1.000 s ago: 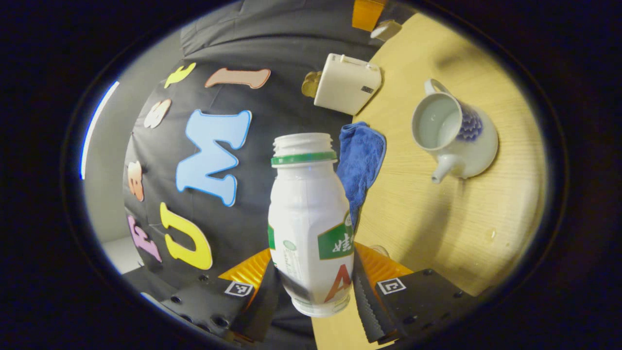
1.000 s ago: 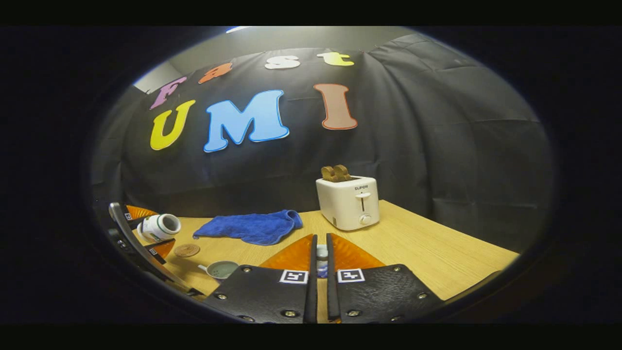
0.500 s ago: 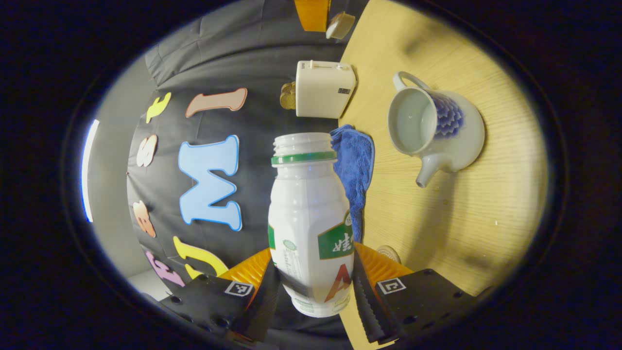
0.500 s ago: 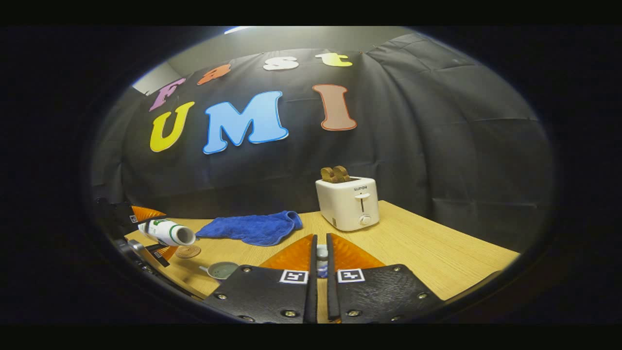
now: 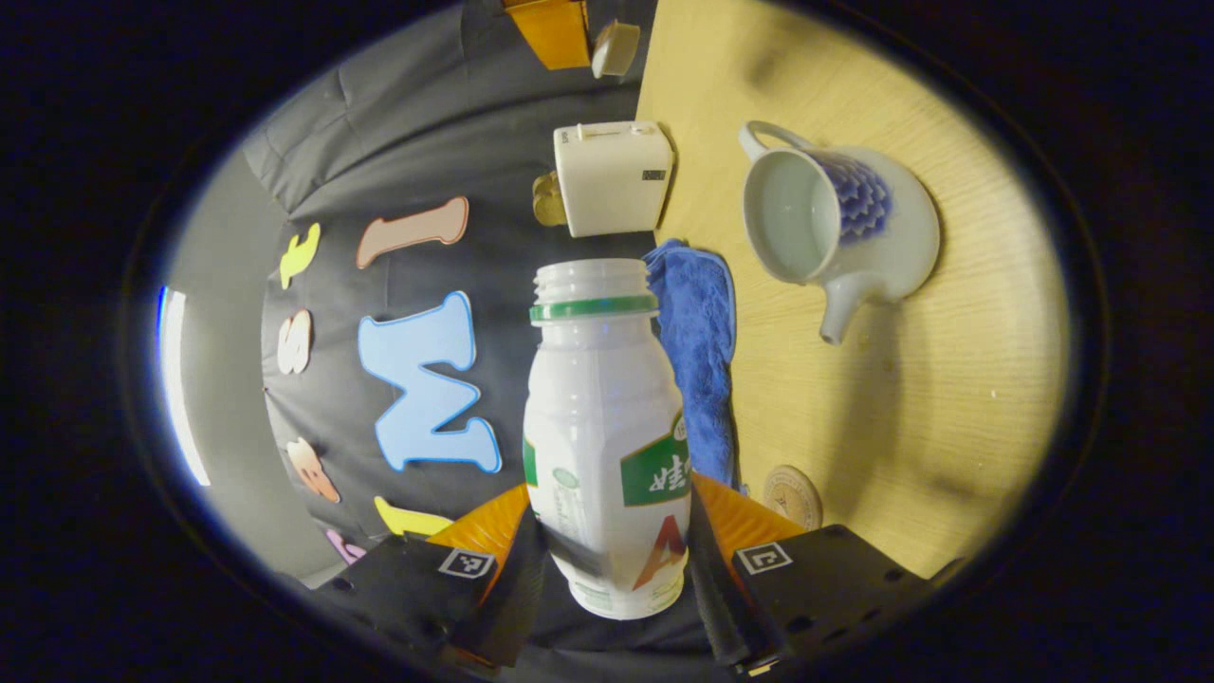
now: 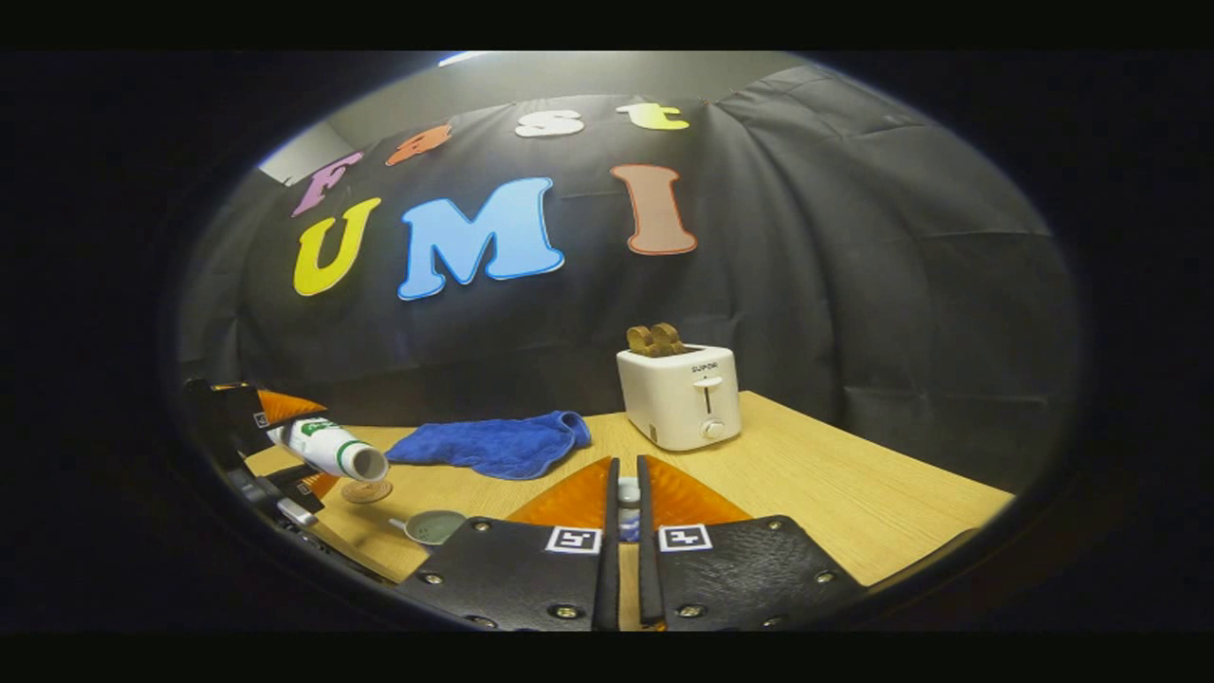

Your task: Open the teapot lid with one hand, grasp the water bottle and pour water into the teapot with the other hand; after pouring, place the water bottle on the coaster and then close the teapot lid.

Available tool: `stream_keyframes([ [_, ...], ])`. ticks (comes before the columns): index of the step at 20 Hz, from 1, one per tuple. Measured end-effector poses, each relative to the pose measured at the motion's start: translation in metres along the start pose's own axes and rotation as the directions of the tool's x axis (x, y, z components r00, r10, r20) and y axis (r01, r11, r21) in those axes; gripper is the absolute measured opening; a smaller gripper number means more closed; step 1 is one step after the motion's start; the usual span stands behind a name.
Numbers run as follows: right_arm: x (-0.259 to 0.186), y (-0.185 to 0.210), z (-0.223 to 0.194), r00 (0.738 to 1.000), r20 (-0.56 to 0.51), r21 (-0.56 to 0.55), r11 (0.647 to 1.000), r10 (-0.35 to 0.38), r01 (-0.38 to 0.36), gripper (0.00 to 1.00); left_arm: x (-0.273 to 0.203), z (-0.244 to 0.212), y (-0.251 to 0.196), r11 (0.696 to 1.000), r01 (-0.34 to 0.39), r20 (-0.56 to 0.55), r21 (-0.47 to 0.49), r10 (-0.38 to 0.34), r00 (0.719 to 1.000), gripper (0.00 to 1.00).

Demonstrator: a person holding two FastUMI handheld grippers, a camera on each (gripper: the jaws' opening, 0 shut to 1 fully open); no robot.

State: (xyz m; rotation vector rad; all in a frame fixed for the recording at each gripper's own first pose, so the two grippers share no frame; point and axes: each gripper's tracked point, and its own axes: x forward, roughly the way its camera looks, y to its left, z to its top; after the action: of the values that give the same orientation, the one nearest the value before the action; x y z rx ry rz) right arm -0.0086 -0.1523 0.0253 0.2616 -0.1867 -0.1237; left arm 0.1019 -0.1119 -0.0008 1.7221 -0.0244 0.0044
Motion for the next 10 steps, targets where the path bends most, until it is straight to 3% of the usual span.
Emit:
stream_keyframes([
  [2, 0.0000, -0.0003, -0.0006, 1.000, 0.000, -0.001, 1.000, 0.000, 0.000, 0.08, 0.0019, -0.0007, 0.0055, 1.000, -0.008, 0.003, 0.015, 0.008, 1.000, 0.78],
  [3, 0.0003, -0.0007, -0.0006, 1.000, 0.000, -0.001, 1.000, 0.000, 0.000, 0.08, 0.0030, -0.0020, 0.0075, 1.000, -0.010, 0.004, 0.021, 0.010, 1.000, 0.84],
  [4, 0.0001, -0.0011, -0.0003, 1.000, 0.000, -0.001, 1.000, 0.000, 0.000, 0.08, 0.0030, -0.0015, 0.0089, 1.000, -0.014, 0.004, 0.028, 0.014, 1.000, 0.77],
  [10, 0.0005, -0.0005, -0.0012, 1.000, -0.002, -0.002, 1.000, 0.000, 0.000, 0.08, 0.0038, -0.0021, 0.0137, 0.999, -0.019, 0.004, 0.049, 0.019, 1.000, 0.77],
])
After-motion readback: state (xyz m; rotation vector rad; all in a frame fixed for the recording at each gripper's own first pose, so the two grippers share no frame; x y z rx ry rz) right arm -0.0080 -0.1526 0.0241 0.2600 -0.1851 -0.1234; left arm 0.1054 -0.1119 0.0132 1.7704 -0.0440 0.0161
